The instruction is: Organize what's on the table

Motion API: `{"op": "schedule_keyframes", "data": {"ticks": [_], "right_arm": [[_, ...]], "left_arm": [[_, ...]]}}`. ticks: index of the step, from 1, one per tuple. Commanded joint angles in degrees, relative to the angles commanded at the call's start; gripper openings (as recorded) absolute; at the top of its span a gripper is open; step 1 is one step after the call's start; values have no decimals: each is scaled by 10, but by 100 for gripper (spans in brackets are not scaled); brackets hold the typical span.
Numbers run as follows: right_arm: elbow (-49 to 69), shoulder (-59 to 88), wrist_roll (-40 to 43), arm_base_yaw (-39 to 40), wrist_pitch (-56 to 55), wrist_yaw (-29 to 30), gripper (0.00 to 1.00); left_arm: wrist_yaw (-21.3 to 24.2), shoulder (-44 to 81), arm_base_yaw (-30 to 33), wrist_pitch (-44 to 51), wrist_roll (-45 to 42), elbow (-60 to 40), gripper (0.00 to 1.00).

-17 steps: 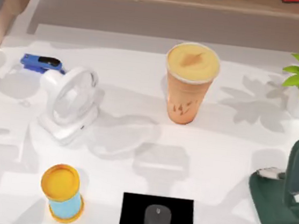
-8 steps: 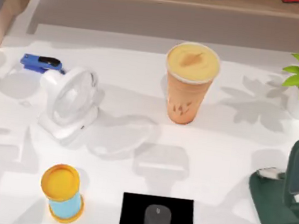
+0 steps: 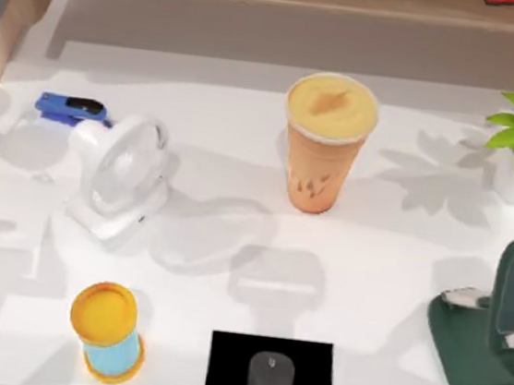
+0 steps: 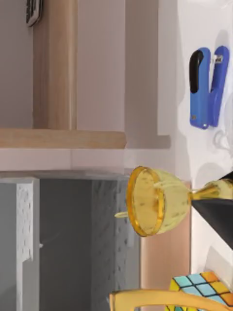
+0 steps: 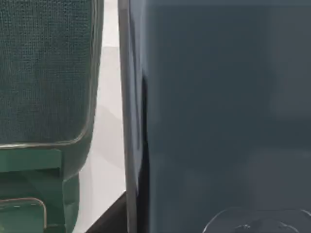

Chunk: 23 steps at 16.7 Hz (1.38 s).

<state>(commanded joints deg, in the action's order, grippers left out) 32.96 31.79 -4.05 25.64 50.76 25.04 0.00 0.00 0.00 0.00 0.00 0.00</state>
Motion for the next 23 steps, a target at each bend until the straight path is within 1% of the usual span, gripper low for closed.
{"op": "schedule_keyframes", "data": {"ticks": [2,4,7,13,15,19,23], "right_arm": [[-14,-45,-49,88,-37,24,0],[-27,-76,-84,154,-77,39,0],[-39,-97,-110,207,-122,51,0],[-38,-98,-112,212,-127,51,0],[-46,-102,-99,208,-130,45,0],[-68,-102,-56,184,-164,20,0],[-80,-64,-40,140,-238,-18,0]], "left_arm": [[0,0,0,0,0,0,100],[0,0,0,0,0,0,100],[0,0,0,0,0,0,100],[0,0,0,0,0,0,100],[0,0,0,0,0,0,100],[0,0,0,0,0,0,100],[0,0,0,0,0,0,100]]}}
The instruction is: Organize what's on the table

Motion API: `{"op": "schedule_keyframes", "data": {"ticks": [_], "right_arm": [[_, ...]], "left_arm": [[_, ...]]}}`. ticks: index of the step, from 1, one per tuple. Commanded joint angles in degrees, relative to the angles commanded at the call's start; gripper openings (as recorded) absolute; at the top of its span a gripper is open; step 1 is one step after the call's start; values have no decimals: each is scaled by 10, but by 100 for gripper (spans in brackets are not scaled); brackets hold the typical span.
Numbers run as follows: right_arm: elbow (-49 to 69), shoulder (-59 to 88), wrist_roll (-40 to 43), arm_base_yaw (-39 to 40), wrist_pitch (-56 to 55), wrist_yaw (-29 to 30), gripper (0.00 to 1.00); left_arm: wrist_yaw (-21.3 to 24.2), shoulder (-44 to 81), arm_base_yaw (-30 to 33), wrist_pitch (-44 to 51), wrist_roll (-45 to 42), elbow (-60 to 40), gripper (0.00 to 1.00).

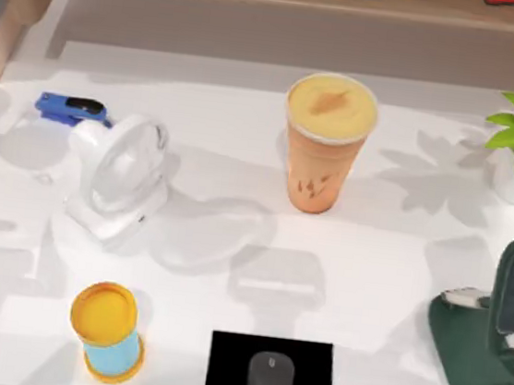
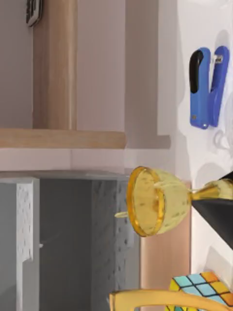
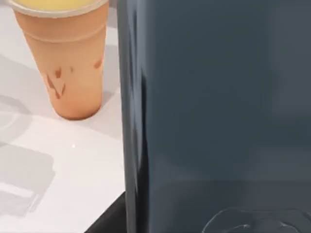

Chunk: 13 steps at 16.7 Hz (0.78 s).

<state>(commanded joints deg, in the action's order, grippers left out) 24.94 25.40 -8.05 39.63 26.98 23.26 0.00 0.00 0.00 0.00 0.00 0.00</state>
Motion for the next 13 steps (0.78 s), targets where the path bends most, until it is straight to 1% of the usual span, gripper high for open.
{"op": "schedule_keyframes", "data": {"ticks": [4,9,13], "right_arm": [[-13,59,-8,-41,-67,-31,0],[-15,71,-10,-47,-79,-35,0],[-15,71,-10,-47,-79,-35,30]], "left_arm": [[0,0,0,0,0,0,100],[0,0,0,0,0,0,100],[0,0,0,0,0,0,100]]}}
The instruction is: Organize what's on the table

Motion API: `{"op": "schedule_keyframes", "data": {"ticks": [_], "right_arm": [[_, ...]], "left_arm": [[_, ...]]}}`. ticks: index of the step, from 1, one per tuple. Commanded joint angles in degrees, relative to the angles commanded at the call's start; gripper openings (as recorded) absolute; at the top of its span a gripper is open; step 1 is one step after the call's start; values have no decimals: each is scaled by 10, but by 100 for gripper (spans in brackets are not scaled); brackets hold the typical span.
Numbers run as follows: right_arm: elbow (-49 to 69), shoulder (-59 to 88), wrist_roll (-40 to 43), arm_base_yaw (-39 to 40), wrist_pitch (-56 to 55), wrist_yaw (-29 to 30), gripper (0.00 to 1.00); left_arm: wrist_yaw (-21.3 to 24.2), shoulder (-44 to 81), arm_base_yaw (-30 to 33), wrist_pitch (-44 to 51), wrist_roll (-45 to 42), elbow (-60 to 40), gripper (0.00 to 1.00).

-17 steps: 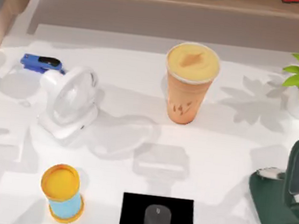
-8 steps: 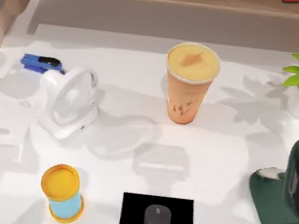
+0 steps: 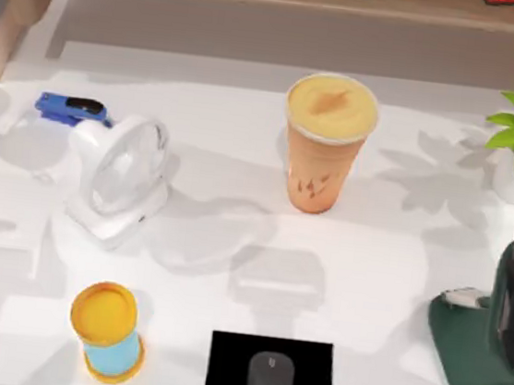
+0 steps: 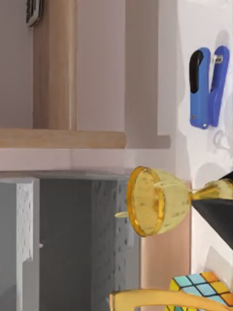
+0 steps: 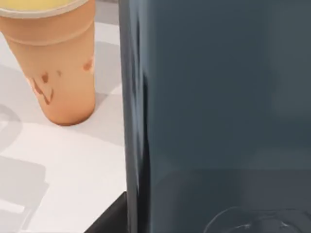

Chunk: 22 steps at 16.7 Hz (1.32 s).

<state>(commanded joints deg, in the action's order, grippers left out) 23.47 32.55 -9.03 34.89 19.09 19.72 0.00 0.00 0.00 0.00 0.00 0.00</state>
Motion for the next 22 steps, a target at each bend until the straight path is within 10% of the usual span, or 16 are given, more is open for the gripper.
{"op": "schedule_keyframes", "data": {"ticks": [9,22], "right_arm": [[0,0,0,0,0,0,98],[-11,-43,-16,14,16,20,100]], "left_arm": [[0,0,0,0,0,0,100],[0,0,0,0,0,0,100]]}}
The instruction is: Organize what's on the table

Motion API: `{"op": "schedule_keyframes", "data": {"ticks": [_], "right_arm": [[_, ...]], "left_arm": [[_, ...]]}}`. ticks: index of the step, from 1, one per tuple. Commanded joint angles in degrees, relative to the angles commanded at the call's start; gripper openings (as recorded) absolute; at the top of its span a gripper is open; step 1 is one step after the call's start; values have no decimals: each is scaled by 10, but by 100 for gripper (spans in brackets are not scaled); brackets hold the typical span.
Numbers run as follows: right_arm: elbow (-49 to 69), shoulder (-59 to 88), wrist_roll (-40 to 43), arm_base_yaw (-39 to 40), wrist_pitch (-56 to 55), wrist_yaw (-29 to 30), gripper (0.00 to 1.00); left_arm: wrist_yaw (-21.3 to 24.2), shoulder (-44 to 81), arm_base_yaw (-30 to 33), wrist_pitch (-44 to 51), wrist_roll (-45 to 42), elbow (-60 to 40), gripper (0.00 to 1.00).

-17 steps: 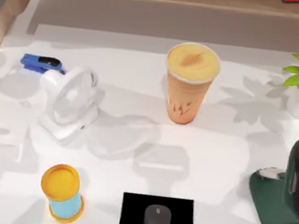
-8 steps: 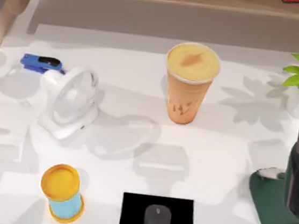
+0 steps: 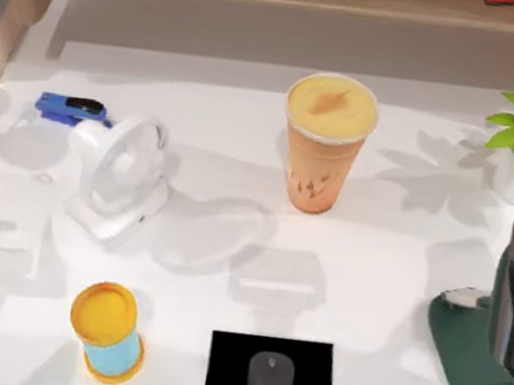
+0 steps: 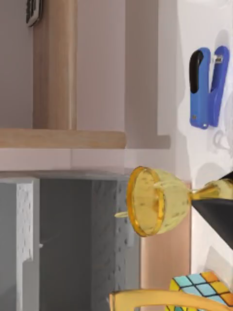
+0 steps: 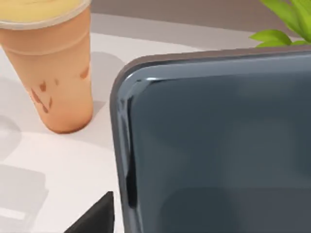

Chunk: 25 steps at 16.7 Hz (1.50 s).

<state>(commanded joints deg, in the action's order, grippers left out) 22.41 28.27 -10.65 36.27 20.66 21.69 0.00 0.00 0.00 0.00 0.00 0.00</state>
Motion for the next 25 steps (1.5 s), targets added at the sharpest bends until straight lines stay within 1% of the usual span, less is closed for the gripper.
{"op": "schedule_keyframes", "data": {"ticks": [4,8,14,16,18,21,25], "right_arm": [[-8,-51,-24,53,48,39,100],[10,-34,-41,94,82,75,100],[11,-40,-37,86,75,68,100],[16,-61,-23,55,47,41,100],[20,-91,-1,5,4,-2,100],[7,-147,37,-93,-73,-80,100],[-58,-218,80,-226,-157,-164,100]], "left_arm": [[0,0,0,0,0,0,100],[0,0,0,0,0,0,100],[0,0,0,0,0,0,100],[0,0,0,0,0,0,100],[0,0,0,0,0,0,100],[0,0,0,0,0,0,100],[0,0,0,0,0,0,100]]}}
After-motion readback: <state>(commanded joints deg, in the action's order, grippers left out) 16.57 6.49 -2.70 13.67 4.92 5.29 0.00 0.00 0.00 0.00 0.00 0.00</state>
